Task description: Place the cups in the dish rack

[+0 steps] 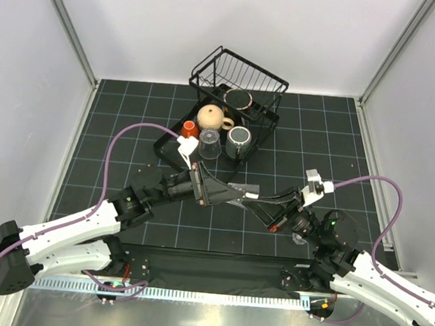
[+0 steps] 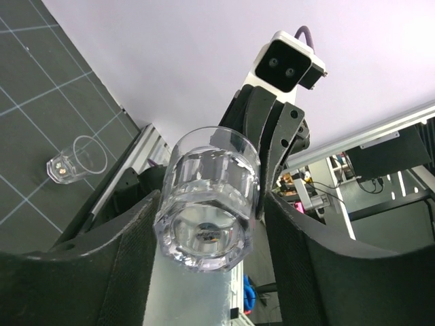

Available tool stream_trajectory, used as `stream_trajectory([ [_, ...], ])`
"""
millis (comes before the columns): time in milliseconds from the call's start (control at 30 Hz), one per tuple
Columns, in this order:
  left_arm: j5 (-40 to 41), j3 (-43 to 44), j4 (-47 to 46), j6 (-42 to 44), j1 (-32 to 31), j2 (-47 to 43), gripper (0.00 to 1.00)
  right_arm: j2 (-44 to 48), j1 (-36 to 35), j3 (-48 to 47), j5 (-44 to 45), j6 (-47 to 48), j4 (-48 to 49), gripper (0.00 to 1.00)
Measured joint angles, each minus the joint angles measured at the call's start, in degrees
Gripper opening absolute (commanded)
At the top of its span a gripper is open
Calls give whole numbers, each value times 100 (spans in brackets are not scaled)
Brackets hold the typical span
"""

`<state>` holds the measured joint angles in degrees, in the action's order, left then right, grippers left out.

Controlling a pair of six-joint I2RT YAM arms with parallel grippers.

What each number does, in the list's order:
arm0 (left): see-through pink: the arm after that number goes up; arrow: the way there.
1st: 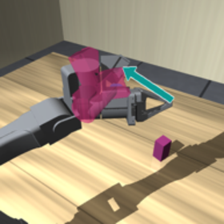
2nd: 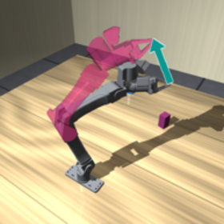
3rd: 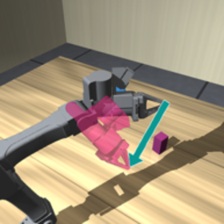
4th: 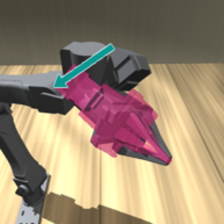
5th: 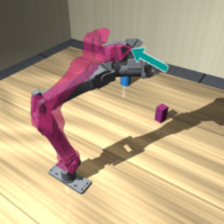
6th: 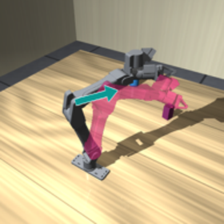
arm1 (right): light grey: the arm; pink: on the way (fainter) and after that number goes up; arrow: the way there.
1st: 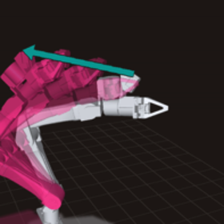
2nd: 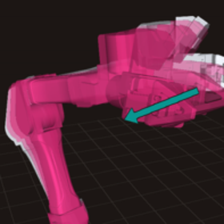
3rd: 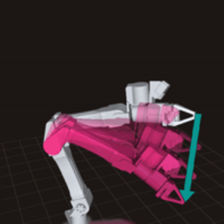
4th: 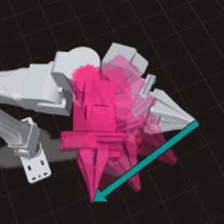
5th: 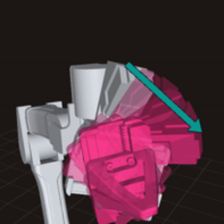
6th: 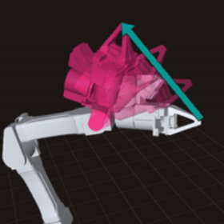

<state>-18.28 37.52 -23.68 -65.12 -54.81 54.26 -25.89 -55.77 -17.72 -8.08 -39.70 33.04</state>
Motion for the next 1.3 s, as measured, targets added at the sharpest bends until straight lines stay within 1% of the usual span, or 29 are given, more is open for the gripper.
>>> stream_trajectory([
  [67,7,0,17,-46,7,0,50,0,0,0,4,-15,42,4],
  [100,7,0,17,-50,7,0,43,0,0,0,4,-22,74,4],
  [167,9,0,-13,-81,7,-7,33,0,0,0,7,-26,103,4],
  [200,13,0,-20,-85,11,-11,20,-4,0,0,4,-33,111,4],
  [267,11,0,-13,-90,11,-11,3,-9,0,0,7,-33,111,6],
  [300,17,0,-4,-90,13,-11,0,-22,0,0,17,-33,109,10],
  [333,26,0,15,-85,15,-13,0,-28,0,-2,28,-33,92,16],
  [367,44,9,57,-61,20,-13,0,-28,0,-13,50,-31,28,30],
  [467,90,111,437,83,-2,-15,0,-55,-2,-118,179,11,-437,47],
  [500,146,190,684,162,-9,-24,0,-63,-2,-186,264,59,-708,49],
  [600,584,566,1692,509,-15,-98,0,-42,-4,-431,651,184,-1582,51],
  [667,988,955,2557,839,66,-140,0,9,-4,-686,1019,232,-2374,52],
  [733,1141,1176,2997,1019,249,-140,1,63,-4,-940,1464,260,-3101,52],
  [767,1220,1309,3270,1126,420,-133,0,105,-4,-1071,1703,271,-3493,53],
  [833,1231,1543,3755,1314,968,-59,0,170,-2,-1298,2159,295,-4186,53],
  [933,1220,1845,4260,1526,1810,332,0,291,-2,-1528,2736,334,-5042,54],
  [1000,1226,1991,4527,1639,2199,699,0,409,-2,-1596,3018,358,-5464,54],
  [1100,1325,2267,5001,1766,2529,1320,0,573,-2,-1628,3281,374,-5860,55],
  [1200,1547,2651,5405,1810,2636,1928,0,673,-2,-1644,3451,396,-6092,55],
  [1300,1882,3056,5584,1873,2645,2518,1,715,-2,-1644,3543,424,-6220,56],
])
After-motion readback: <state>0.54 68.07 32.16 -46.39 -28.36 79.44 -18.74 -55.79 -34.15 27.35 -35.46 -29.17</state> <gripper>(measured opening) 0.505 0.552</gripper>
